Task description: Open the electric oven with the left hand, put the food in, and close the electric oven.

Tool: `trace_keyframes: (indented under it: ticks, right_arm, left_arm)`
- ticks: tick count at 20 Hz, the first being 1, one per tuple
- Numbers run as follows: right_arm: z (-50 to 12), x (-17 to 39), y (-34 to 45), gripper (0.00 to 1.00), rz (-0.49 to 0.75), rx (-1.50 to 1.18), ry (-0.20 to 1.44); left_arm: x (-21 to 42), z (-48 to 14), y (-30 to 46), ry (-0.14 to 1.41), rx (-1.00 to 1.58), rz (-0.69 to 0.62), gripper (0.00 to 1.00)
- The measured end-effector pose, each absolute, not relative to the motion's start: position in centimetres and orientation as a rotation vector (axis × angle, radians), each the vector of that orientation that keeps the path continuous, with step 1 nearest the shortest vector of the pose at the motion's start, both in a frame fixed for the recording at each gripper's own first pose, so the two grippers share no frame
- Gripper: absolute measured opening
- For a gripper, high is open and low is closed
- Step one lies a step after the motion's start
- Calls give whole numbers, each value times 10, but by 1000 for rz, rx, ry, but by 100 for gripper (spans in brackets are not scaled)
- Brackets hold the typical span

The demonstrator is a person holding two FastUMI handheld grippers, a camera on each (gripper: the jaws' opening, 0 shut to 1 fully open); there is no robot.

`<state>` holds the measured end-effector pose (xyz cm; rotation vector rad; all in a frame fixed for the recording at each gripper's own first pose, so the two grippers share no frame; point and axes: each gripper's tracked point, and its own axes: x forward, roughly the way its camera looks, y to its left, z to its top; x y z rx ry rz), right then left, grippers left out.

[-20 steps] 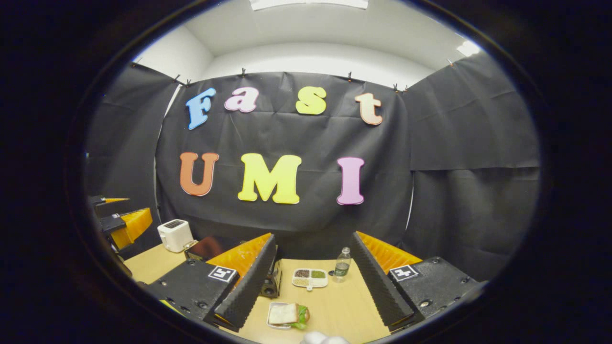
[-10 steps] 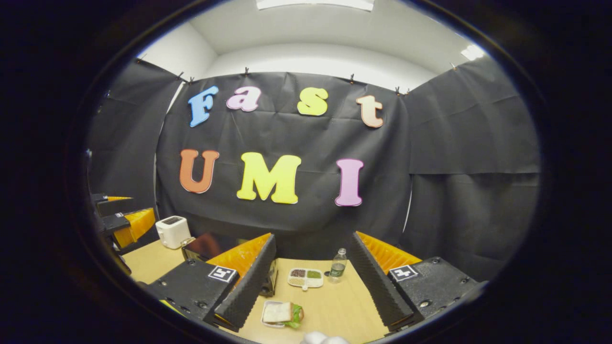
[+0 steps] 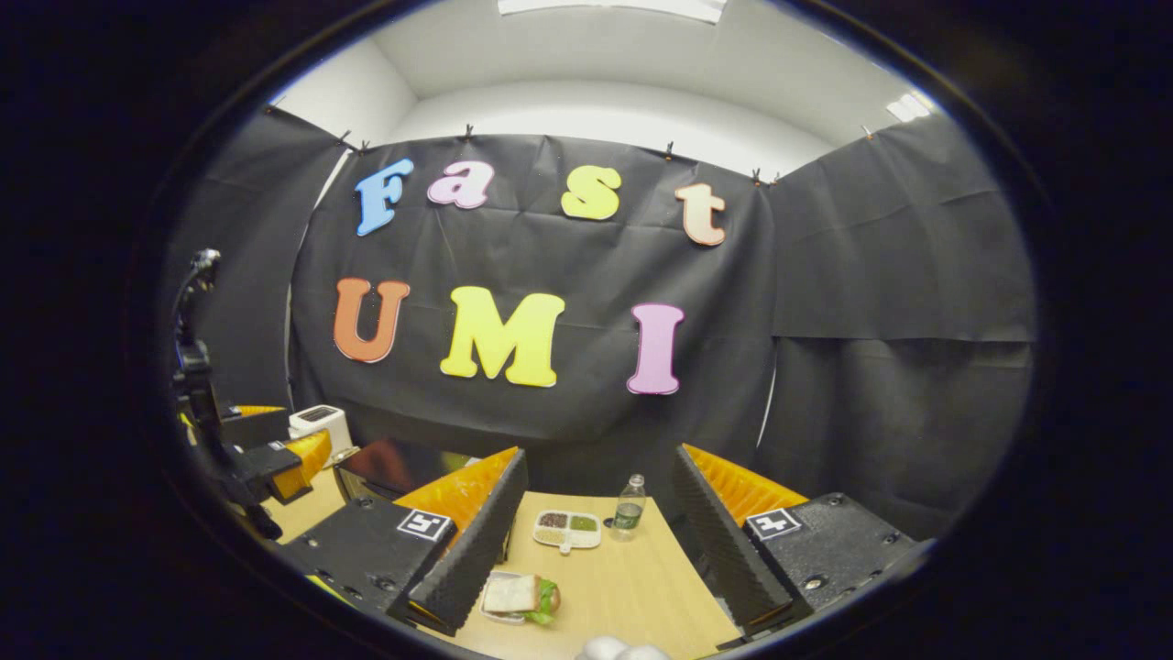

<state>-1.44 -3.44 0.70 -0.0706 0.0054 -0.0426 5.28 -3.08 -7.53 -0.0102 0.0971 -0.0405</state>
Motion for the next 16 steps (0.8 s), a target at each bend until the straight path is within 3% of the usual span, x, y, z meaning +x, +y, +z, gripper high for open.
trace_keyframes:
  ticks: [16]
  right_arm:
    - [-19, -13, -78, 93, -169, -115, 113]
  left_arm:
    - [165, -221, -41, 328, 7, -22, 96]
